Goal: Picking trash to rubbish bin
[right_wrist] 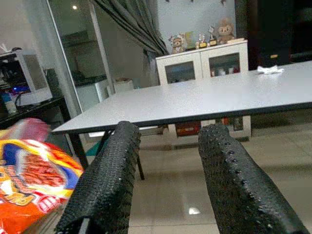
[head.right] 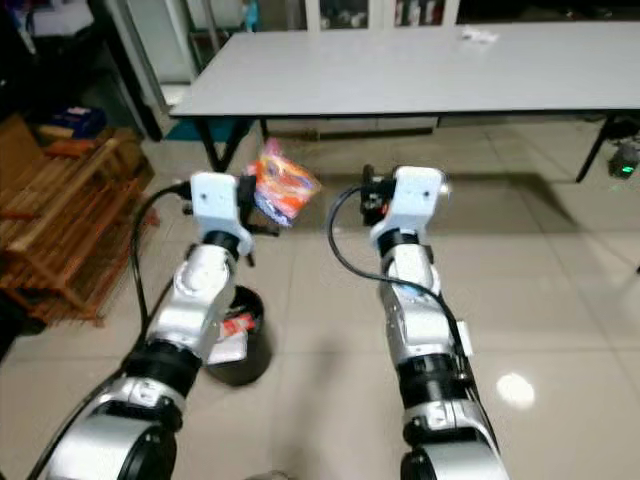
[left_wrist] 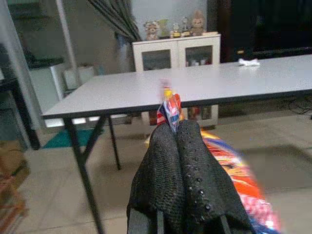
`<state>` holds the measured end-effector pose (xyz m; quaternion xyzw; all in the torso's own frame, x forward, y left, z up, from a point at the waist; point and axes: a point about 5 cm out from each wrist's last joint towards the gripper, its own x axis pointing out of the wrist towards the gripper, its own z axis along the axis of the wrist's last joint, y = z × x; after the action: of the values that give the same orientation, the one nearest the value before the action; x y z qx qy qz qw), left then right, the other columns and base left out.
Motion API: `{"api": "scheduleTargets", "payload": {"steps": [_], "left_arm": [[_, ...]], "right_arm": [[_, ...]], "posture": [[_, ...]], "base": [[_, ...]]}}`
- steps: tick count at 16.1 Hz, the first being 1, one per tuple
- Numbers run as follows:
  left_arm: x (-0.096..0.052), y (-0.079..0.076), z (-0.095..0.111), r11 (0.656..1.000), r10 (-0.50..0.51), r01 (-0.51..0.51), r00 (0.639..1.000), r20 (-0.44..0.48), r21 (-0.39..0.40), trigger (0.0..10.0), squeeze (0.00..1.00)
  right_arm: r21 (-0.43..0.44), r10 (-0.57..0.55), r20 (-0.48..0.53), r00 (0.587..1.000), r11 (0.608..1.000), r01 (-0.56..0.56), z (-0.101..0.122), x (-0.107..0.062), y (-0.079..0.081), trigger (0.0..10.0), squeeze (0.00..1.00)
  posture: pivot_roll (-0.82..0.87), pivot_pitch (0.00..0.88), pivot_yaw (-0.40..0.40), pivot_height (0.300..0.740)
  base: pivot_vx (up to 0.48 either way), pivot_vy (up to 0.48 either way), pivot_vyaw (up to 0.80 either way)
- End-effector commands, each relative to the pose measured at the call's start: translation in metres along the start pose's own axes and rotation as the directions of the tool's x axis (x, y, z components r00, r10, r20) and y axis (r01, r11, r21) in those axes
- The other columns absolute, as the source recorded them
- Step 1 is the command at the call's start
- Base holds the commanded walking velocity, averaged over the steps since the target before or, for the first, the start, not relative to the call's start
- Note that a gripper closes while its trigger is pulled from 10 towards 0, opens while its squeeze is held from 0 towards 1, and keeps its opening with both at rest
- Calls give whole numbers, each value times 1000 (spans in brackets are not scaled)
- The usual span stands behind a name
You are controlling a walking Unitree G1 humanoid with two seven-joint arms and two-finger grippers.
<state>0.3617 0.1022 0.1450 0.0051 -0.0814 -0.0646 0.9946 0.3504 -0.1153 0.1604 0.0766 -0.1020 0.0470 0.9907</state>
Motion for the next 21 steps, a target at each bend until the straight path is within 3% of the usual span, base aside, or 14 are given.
{"api": "scheduleTargets", "payload": {"steps": [1, 12, 21], "left_arm": [[1, -4, 0, 1000, -4, 3, 1000, -8, -9, 10000, 0], [0, -4, 0, 1000, -10, 10, 1000, -8, 0, 10000, 0], [0, -7, -3, 998, -40, 41, 999, -28, 36, 10000, 0]], "right_arm": [[-4, -11, 2, 1000, 1000, 11, 3, 1, -3, 10000, 0], [-3, -7, -4, 1000, 1000, 7, 1, 0, -1, 10000, 0], [-3, -3, -7, 1000, 1000, 3, 0, 0, 0, 10000, 0]], "posture": [[-16, 0, 94, 740], [-16, 0, 98, 740], [-22, 0, 104, 740]], "base": [[0, 480, 0], [0, 461, 0], [51, 0, 0]]}}
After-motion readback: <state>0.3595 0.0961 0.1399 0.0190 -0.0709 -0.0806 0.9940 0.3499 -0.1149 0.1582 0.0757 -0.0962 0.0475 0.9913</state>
